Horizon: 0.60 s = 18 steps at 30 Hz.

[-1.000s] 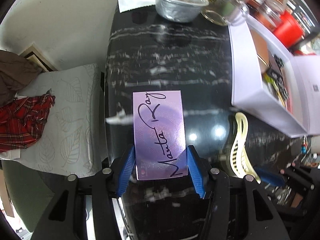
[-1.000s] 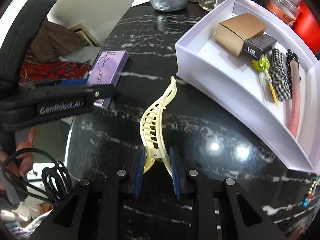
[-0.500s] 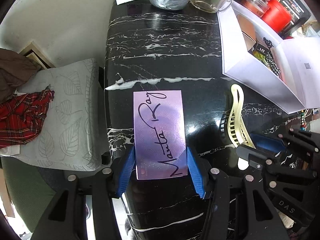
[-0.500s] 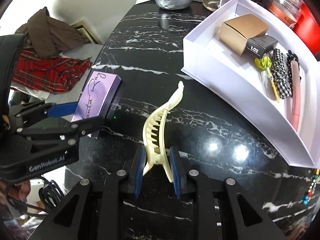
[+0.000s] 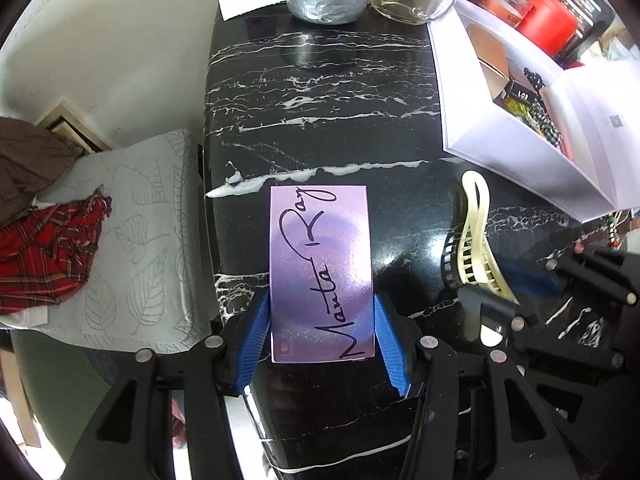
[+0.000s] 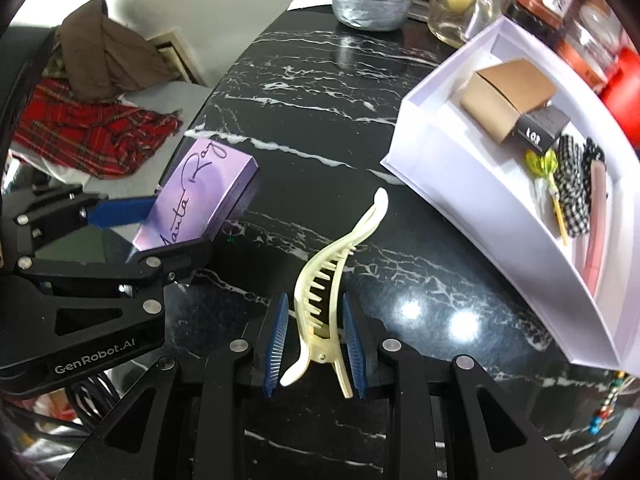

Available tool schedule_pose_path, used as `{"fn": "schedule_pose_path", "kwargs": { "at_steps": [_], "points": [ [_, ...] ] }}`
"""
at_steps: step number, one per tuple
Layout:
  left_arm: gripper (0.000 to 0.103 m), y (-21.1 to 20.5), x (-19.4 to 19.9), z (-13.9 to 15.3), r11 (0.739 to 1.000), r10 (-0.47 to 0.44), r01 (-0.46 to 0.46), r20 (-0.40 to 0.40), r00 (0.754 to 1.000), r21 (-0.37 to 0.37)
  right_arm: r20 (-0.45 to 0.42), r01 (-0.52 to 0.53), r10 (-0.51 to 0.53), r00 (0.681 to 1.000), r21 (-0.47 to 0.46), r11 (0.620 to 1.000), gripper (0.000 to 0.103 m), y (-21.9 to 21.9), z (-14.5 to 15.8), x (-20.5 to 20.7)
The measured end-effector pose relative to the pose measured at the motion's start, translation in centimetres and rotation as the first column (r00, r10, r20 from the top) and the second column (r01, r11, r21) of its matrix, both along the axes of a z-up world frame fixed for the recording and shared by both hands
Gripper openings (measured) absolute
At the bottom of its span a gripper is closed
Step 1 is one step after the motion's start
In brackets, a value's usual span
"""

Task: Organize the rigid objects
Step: 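Lift the cream hair clip and purple card off the table with both tools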

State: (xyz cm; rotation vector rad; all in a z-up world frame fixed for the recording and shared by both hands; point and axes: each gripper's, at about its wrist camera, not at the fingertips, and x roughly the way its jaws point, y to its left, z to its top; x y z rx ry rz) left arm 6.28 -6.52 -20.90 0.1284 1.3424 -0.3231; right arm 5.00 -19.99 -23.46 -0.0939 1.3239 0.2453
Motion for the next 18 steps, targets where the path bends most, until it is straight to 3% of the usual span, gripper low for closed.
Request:
{"fn": "schedule_pose_path", "kwargs": {
  "at_steps": [1, 8, 18],
  "points": [
    [0.051, 0.2, 0.1, 0.0, 1.0, 0.016, -0.016, -0.015, 1.0, -0.019, 0.003, -0.004, 0.004, 1.0, -0.014, 1.0, 0.02, 0.2, 0.0, -0.1],
    [0.051, 0.9, -0.2, 1.0, 0.994, 0.082, -0.083, -0.032, 0.996, -0.065, -0.017, 0.023, -0.022, 1.0, 0.036, 0.999, 0.02, 0.2, 0.2, -0.5],
    [0.051, 0.7, -1.3, 3.2, 0.995, 0.072, -0.071, 0.012, 0.997, -0.064, 0.018, 0.042, -0.043, 0.999, 0.065, 0.997, 0.02, -0.2, 2.6, -1.4]
  ]
}}
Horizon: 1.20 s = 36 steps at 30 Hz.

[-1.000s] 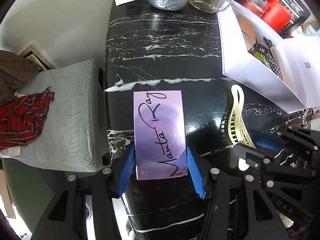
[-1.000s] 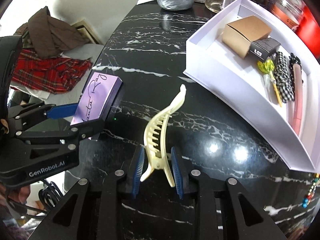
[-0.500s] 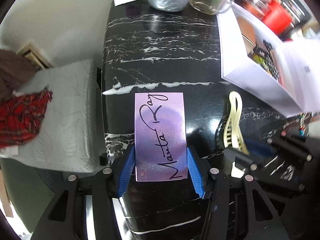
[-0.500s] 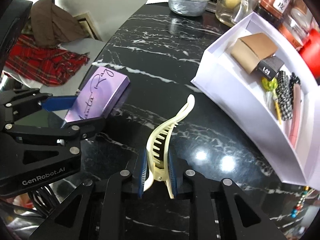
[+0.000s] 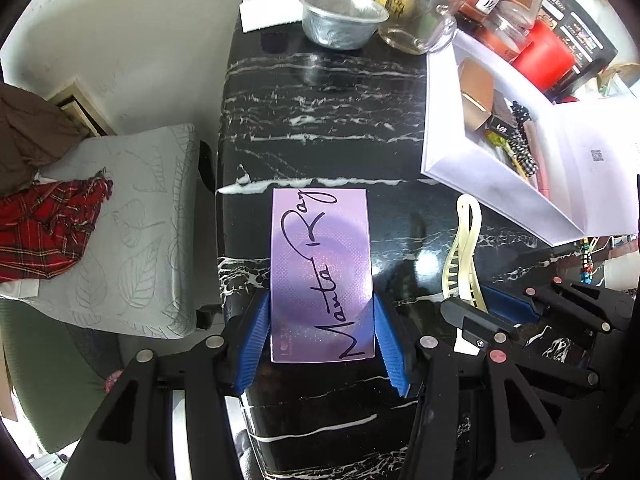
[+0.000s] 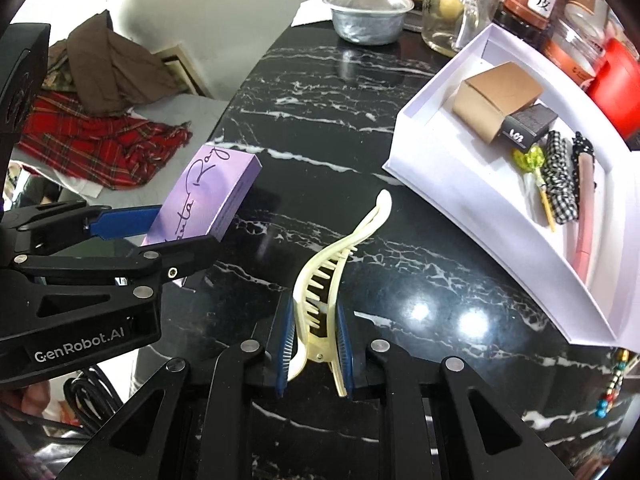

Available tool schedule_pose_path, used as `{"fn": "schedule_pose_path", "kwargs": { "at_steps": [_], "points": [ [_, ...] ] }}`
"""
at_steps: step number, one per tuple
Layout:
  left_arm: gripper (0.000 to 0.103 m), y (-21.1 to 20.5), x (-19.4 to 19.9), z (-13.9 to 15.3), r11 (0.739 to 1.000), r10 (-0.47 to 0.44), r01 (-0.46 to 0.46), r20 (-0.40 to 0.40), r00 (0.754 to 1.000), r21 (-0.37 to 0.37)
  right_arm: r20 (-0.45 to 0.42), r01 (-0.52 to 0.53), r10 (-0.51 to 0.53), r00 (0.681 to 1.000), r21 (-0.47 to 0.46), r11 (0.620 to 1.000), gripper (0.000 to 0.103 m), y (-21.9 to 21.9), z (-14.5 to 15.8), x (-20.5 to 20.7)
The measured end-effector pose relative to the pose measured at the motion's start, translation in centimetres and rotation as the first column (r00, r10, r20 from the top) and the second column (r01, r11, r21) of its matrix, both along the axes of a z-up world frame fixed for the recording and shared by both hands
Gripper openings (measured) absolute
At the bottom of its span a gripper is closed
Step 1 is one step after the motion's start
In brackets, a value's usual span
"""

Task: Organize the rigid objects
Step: 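Lift the cream hair clip and purple card off the table with both tools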

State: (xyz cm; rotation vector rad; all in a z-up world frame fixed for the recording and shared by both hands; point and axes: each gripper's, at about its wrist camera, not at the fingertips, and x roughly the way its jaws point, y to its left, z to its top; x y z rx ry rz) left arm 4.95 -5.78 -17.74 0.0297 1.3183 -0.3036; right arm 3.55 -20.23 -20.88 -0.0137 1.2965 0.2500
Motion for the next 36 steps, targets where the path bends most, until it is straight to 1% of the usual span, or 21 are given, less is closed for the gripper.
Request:
{"fn": "schedule_pose_path", "kwargs": {
  "at_steps": [2, 3, 6, 12, 15, 18, 21, 23, 24, 26, 30, 36],
  "points": [
    [0.051, -0.3, -0.3, 0.4, 1.0, -0.014, 0.014, 0.017, 1.0, -0.002, 0.01, 0.003, -0.004, 1.0, 0.001, 1.0, 0.02, -0.1, 0.4, -0.2],
    [0.051, -0.5, -0.6, 0.5, 0.999, -0.032, 0.032, 0.023, 0.999, -0.015, 0.013, 0.006, -0.006, 1.0, 0.002, 1.0, 0.02, -0.1, 0.6, -0.4],
    [0.051, -0.6, -0.8, 0.5, 0.998, -0.046, 0.046, 0.028, 0.999, -0.032, 0.024, 0.014, -0.014, 1.0, 0.006, 1.0, 0.02, -0.4, 0.9, -0.8],
    [0.051, -0.5, -0.6, 0.4, 0.998, -0.036, 0.039, 0.064, 0.997, -0.047, 0.02, 0.012, -0.012, 1.0, 0.01, 1.0, 0.02, -0.4, 0.9, -1.1],
    [0.051, -0.9, -0.2, 0.2, 0.998, -0.049, 0.051, 0.062, 0.997, -0.024, 0.018, 0.013, -0.013, 1.0, 0.015, 1.0, 0.02, -0.6, 0.8, -0.9],
    [0.051, -1.3, 0.6, -1.1, 0.997, -0.071, 0.071, 0.011, 0.997, -0.019, 0.016, 0.022, -0.023, 1.0, 0.017, 1.0, 0.02, -0.8, 0.6, -0.7],
    [0.051, -1.8, 1.3, -3.1, 0.996, -0.09, 0.091, -0.066, 0.994, 0.01, 0.008, 0.03, -0.031, 1.0, 0.017, 0.999, 0.02, -1.2, 0.4, -0.6],
    [0.052, -2.3, 1.5, -3.1, 0.994, -0.107, 0.108, -0.04, 0.993, 0.03, 0.004, 0.035, -0.035, 0.999, 0.014, 0.999, 0.02, -1.3, 0.3, -0.5],
    [0.052, -2.5, 1.7, -3.3, 0.992, -0.115, 0.117, -0.048, 0.992, 0.04, 0.001, 0.037, -0.037, 0.999, 0.014, 0.999, 0.02, -1.4, 0.2, -0.5],
    [0.053, -3.1, 1.8, -3.3, 0.987, -0.137, 0.139, -0.029, 0.99, 0.081, -0.002, 0.039, -0.039, 0.999, 0.011, 0.999, 0.02, -1.5, 0.1, -0.5],
    [0.051, -3.7, 1.6, -3.3, 0.981, -0.152, 0.15, 0.008, 0.988, 0.12, -0.01, 0.038, -0.038, 0.999, 0.005, 0.999, 0.02, -1.4, -0.2, -0.3],
    [0.051, -3.2, 0.8, -2.3, 0.983, -0.159, 0.157, 0.019, 0.987, 0.091, -0.001, 0.034, -0.034, 0.999, -0.006, 0.999, 0.02, -1.3, 0.1, -0.1]
  ]
}}
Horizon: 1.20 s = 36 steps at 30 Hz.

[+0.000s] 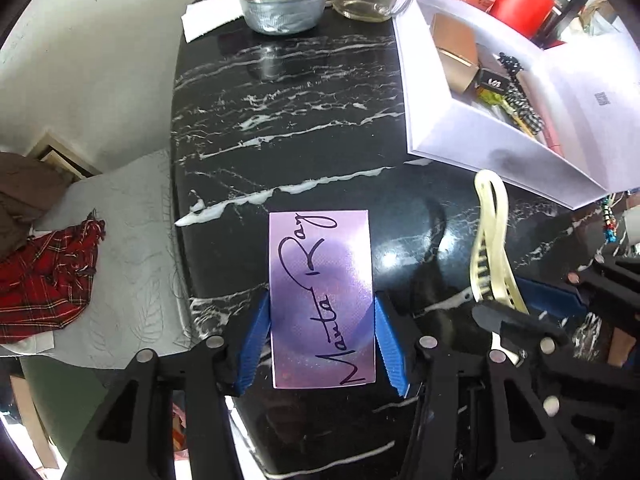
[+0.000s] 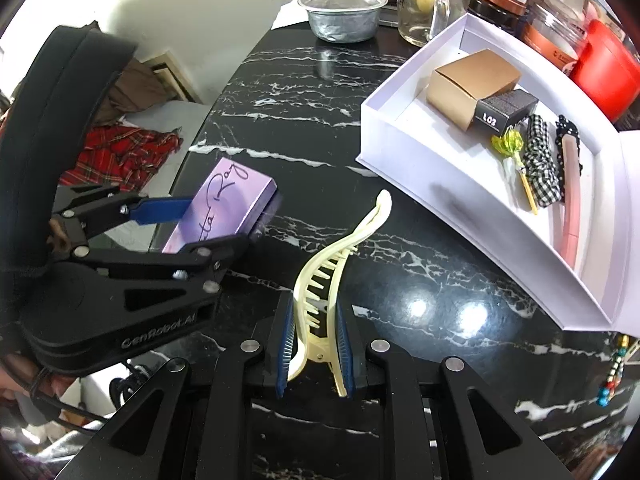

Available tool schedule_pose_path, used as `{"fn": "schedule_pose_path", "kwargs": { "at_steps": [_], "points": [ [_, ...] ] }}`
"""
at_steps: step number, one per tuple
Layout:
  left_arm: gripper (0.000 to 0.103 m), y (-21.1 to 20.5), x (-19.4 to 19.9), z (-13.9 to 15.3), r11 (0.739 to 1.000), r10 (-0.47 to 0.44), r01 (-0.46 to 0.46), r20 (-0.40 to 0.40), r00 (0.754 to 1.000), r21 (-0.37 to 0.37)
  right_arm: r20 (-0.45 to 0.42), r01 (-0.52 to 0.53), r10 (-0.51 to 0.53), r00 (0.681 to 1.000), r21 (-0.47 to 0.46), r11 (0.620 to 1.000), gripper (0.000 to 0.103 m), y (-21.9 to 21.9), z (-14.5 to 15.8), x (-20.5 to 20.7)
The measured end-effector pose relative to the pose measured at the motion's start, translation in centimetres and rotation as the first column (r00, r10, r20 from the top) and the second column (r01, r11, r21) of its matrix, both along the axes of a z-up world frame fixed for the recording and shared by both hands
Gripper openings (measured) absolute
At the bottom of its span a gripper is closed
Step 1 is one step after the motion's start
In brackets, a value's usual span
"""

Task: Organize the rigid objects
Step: 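Lift the cream hair clip and purple card off the table with both tools, then carry the hair clip and purple card over the white box with both tools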

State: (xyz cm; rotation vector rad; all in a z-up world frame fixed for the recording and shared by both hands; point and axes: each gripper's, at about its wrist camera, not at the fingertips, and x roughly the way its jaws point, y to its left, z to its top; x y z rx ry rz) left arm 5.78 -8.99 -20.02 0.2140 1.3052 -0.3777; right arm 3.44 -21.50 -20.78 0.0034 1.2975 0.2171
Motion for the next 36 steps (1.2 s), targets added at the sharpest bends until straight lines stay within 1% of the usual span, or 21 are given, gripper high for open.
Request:
{"fn": "schedule_pose_path", "kwargs": {
  "at_steps": [8, 16, 21, 26, 31, 36],
  "points": [
    [0.051, 1.7, -1.1, 2.6, 0.998, 0.049, -0.048, 0.007, 0.999, -0.038, 0.034, -0.031, 0.031, 0.999, 0.006, 0.999, 0.02, 1.1, 1.6, -0.4],
    [0.051, 2.9, -2.9, 5.9, 0.997, 0.061, -0.059, 0.068, 0.996, -0.04, 0.083, -0.083, 0.081, 0.993, 0.02, 0.996, 0.02, 2.8, 4.5, -1.5],
    [0.051, 2.8, -3.4, 7.8, 0.997, 0.065, -0.06, 0.103, 0.993, -0.043, 0.104, -0.088, 0.084, 0.991, 0.033, 0.996, 0.02, 3.4, 6.0, -2.2],
    [0.051, 2.2, -3.7, 9.5, 0.998, 0.042, -0.035, 0.136, 0.99, -0.048, 0.127, -0.074, 0.07, 0.99, 0.029, 0.997, 0.02, 2.9, 7.6, -2.8],
    [0.051, 0.9, -3.7, 11.1, 0.998, 0.009, 0.0, 0.164, 0.986, -0.058, 0.15, -0.029, 0.025, 0.988, 0.025, 0.999, 0.02, 1.6, 9.3, -3.1],
    [0.051, -0.9, -3.5, 11.8, 0.997, -0.035, 0.047, 0.177, 0.984, -0.065, 0.168, 0.011, -0.015, 0.986, 0.022, 1.0, 0.02, 0.0, 10.5, -3.2]
  ]
}}
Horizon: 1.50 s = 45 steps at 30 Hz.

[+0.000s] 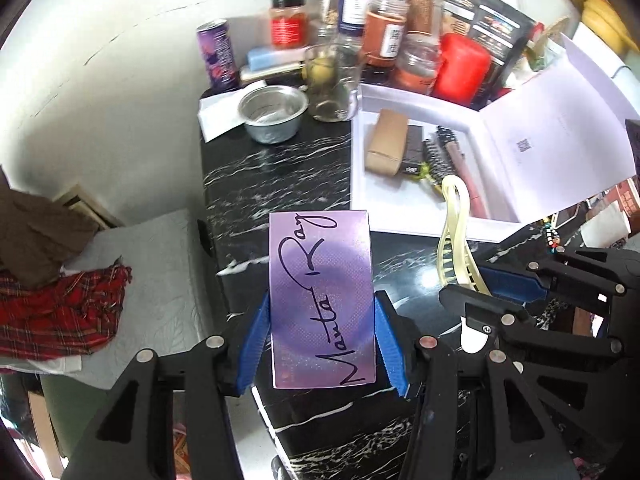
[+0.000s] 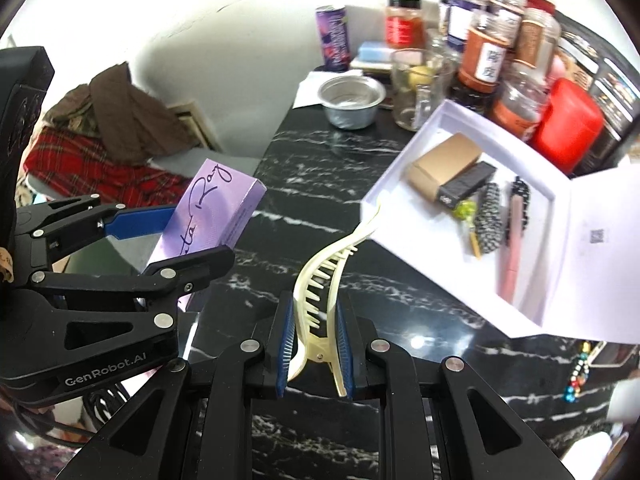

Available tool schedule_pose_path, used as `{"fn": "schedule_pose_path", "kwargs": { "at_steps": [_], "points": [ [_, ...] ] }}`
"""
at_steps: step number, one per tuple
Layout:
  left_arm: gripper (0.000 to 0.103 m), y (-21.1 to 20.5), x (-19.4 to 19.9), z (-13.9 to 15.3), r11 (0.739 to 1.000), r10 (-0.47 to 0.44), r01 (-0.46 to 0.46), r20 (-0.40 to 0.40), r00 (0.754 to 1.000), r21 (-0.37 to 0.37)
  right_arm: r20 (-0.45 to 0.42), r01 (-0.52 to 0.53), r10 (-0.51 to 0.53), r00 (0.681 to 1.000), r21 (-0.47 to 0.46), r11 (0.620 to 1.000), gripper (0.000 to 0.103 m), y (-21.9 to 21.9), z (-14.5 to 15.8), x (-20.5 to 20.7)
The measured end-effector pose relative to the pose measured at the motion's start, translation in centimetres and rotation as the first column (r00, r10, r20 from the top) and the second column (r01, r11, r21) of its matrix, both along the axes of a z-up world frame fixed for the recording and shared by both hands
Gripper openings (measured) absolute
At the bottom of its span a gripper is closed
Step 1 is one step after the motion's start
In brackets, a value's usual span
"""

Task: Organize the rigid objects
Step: 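Carry the hair clip and purple card over the white box with both tools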

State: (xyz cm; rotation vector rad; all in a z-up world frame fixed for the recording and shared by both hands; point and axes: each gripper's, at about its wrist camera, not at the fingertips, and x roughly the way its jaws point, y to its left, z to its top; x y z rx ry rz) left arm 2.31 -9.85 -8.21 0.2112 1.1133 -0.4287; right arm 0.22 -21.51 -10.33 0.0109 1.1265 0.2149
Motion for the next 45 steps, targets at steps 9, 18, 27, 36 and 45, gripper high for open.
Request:
{"fn": "schedule_pose_path", "kwargs": {
  "at_steps": [9, 18, 27, 36, 45],
  "points": [
    [0.051, -3.8, 1.2, 0.3, 0.997, -0.072, 0.072, -0.004, 0.997, -0.017, 0.006, 0.087, -0.086, 0.996, -0.017, 0.996, 0.02, -3.7, 0.9, 0.2],
    [0.051, -7.1, 3.2, 1.1, 0.993, -0.12, 0.12, 0.009, 0.993, -0.017, 0.01, 0.152, -0.152, 0.988, -0.02, 0.988, 0.02, -6.8, 1.5, 1.1],
    [0.051, -9.5, 5.5, 2.7, 0.989, -0.144, 0.146, 0.045, 0.989, -0.035, 0.027, 0.197, -0.197, 0.98, -0.021, 0.98, 0.02, -9.4, 2.6, 2.4],
    [0.051, -11.5, 7.8, 4.1, 0.985, -0.161, 0.165, 0.079, 0.984, -0.047, 0.058, 0.223, -0.221, 0.973, -0.036, 0.974, 0.02, -11.2, 3.9, 4.1],
    [0.051, -12.7, 10.1, 4.6, 0.984, -0.165, 0.17, 0.097, 0.982, -0.051, 0.088, 0.235, -0.23, 0.969, -0.053, 0.971, 0.02, -12.6, 4.8, 6.7]
  ]
}}
